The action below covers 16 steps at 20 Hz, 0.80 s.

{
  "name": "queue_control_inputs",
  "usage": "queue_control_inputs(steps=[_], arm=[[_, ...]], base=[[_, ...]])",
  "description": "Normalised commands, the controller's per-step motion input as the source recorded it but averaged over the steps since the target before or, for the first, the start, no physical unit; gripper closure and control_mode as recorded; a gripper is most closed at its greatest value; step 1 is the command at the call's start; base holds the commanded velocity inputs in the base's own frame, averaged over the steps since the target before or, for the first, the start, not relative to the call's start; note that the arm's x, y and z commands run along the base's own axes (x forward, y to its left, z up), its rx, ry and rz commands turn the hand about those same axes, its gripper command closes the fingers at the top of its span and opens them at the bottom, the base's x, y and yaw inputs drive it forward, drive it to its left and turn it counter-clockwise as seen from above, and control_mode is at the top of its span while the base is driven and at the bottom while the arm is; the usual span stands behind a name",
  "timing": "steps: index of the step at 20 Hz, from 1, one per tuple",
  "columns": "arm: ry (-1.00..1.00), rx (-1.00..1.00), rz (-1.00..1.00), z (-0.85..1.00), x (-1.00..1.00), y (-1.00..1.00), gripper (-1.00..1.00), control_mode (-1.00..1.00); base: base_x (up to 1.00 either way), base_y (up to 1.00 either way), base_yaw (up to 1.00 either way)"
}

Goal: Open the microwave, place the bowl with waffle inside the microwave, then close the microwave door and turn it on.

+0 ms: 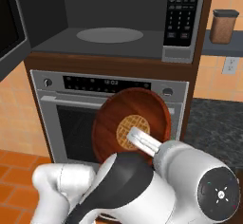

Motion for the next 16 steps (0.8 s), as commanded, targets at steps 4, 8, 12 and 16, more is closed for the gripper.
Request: queue_control_inputs(steps=[4,8,12,16], arm=[[0.03,-0.02,-0.21,0.69,0.46,1.0,1.0,-1.0],[0.0,0.0,-0.17,0.6,0.25,0.98,1.0,-1.0],[0.0,0.0,-0.17,0.71,0.12,0.93,1.0,-1.0],[0.0,0.0,-0.05,0.79,0.06,0.54,1.0,-1.0]], base=[[0.0,0.0,0.0],[0.0,0.0,0.0],[0.0,0.0,0.0],[0.0,0.0,0.0]])
